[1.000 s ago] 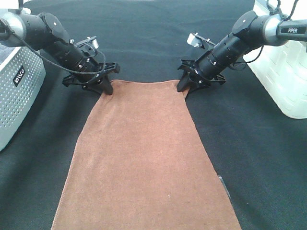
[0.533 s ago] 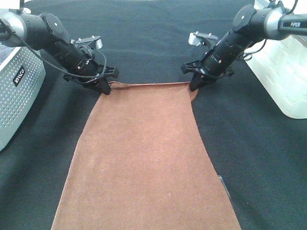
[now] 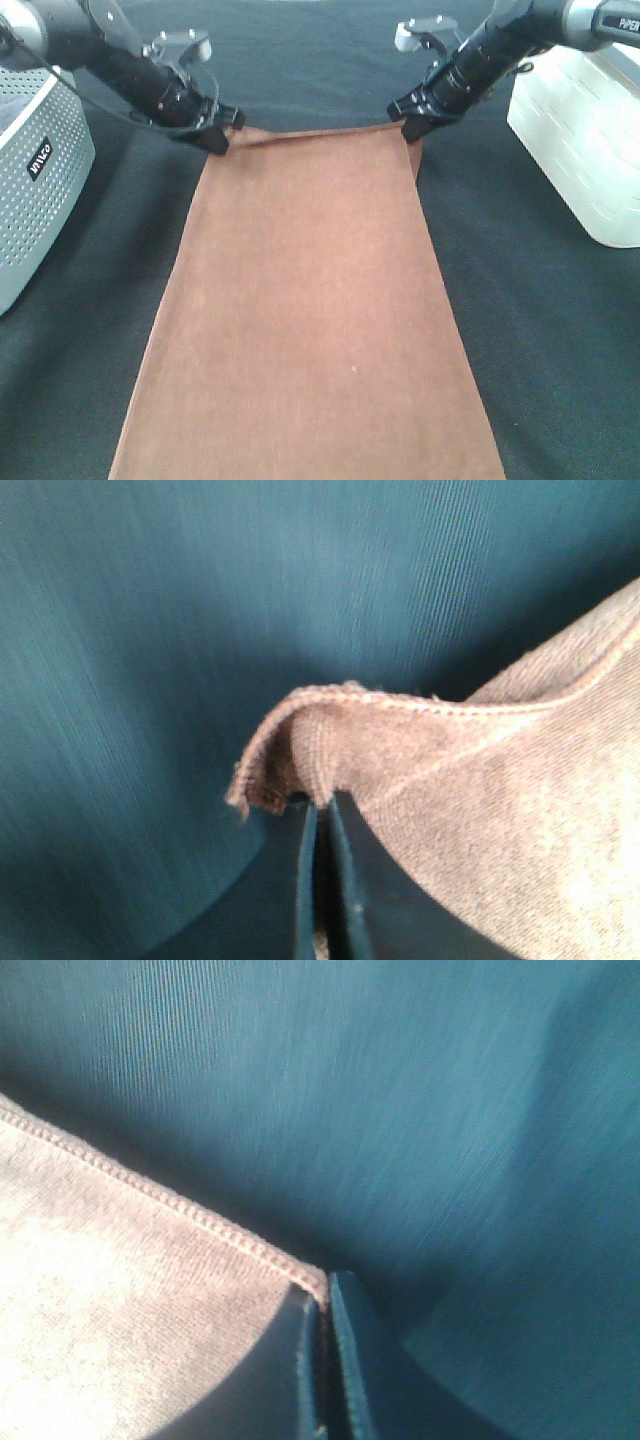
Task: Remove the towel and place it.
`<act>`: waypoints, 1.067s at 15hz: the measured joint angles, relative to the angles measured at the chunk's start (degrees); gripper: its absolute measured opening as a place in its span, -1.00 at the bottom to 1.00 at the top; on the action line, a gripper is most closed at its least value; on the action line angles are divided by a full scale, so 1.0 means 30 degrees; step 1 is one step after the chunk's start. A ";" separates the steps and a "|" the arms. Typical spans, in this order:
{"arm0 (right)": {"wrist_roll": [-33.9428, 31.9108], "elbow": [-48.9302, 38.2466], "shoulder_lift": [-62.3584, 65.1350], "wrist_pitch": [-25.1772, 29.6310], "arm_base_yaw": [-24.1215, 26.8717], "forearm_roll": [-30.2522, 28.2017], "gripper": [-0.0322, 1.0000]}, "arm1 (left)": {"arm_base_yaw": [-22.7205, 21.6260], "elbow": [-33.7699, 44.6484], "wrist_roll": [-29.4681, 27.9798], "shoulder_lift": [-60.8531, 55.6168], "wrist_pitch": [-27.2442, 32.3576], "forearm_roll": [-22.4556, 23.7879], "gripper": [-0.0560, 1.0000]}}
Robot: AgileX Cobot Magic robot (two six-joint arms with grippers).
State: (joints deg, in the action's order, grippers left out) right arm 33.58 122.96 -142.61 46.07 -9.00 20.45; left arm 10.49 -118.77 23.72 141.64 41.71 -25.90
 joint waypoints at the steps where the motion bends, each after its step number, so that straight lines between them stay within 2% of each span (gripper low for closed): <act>1: 0.0076 0.0286 0.0000 -0.0210 0.0000 0.0000 -0.94 | 0.0000 -0.0439 0.0076 0.0000 -0.0153 0.0134 -0.89; 5: 0.0115 0.0955 0.0019 -0.2120 0.0000 -0.0191 -0.94 | 0.0000 -0.1299 0.0306 0.0000 -0.1700 0.0477 -0.89; 10: 0.1604 0.0993 0.0019 -0.4698 0.0000 -0.0115 -0.94 | 0.0057 -0.1318 0.0821 0.0000 -0.4565 0.0668 -0.89; 13: 0.1623 0.0993 0.0019 -0.7429 0.0000 0.0497 -0.94 | 0.0095 -0.1318 0.0859 0.0019 -0.6608 0.0668 -0.89; 16: 0.1623 0.0993 0.0000 -0.8728 -0.0019 0.1356 -0.94 | 0.0115 -0.1337 0.0859 0.0401 -0.8270 0.0649 -0.89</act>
State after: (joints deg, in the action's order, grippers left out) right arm 38.45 125.94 -142.61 19.88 -9.05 24.52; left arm 10.83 -122.78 26.30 142.84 16.90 -23.95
